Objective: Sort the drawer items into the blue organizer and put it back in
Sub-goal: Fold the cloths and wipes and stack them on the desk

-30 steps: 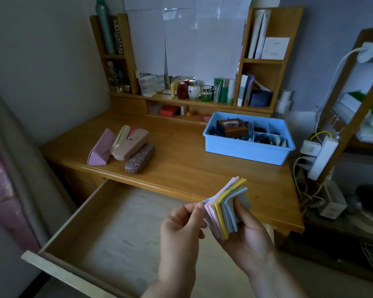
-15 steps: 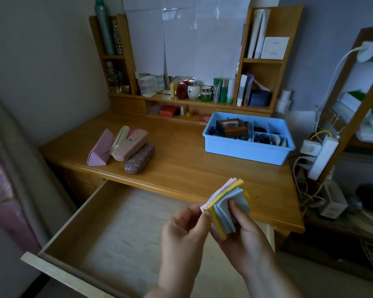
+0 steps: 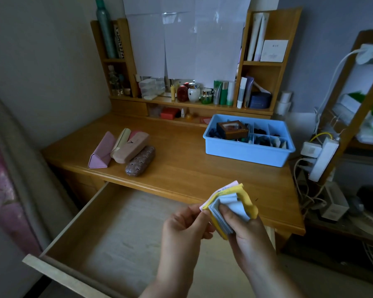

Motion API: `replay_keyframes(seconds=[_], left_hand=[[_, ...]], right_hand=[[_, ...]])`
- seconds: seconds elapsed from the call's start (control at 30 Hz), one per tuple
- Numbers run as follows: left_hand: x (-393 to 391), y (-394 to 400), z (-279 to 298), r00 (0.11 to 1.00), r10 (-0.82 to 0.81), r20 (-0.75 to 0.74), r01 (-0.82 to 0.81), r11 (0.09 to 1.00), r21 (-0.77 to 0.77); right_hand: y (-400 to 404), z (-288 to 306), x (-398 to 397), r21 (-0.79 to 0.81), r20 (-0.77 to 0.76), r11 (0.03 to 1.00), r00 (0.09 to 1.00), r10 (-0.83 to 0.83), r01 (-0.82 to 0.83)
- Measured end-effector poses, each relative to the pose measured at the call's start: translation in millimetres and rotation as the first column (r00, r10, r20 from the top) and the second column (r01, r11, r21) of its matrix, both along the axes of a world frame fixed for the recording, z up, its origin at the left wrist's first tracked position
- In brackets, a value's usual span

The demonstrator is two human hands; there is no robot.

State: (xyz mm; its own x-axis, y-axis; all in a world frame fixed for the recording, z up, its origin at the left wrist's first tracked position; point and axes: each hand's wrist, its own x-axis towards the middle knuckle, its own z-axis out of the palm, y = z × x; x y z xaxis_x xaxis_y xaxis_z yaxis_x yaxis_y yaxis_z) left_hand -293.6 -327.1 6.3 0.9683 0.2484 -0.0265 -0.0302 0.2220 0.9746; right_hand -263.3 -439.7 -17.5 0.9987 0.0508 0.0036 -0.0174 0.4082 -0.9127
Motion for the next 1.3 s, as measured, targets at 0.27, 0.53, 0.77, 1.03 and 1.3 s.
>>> replay_keyframes(seconds=[0.27,0.53,0.77,1.03,1.3], left_hand=[[3,-11,-5,0.986,0.155,0.056,-0.154,0.988,-0.019],[14,17,4,0.991,-0.005,0.132,-0.025,0.974,0.224],[16,27,-1,0.997,-0.057,0.046,0.033,0.908,0.417],[12,37,-6,0.992,-0.128,-0.008,0.112,0.836,0.537],[11,41,-6,0.980,-0.197,-0.025,0.191,0.903,0.386]], right_hand=[[2,-5,-2,-0.073,0.081,0.990,0.990,-0.117,0.123],[-16,-5,1,0.221,-0.175,0.957,0.958,0.227,-0.187],[-10,-10,-9,0.095,-0.218,0.965,0.941,0.261,-0.245],[-12,-11,-13,0.129,-0.237,0.957,0.929,0.284,-0.259],[-16,-10,-9,0.262,-0.374,0.933,0.866,0.333,-0.245]])
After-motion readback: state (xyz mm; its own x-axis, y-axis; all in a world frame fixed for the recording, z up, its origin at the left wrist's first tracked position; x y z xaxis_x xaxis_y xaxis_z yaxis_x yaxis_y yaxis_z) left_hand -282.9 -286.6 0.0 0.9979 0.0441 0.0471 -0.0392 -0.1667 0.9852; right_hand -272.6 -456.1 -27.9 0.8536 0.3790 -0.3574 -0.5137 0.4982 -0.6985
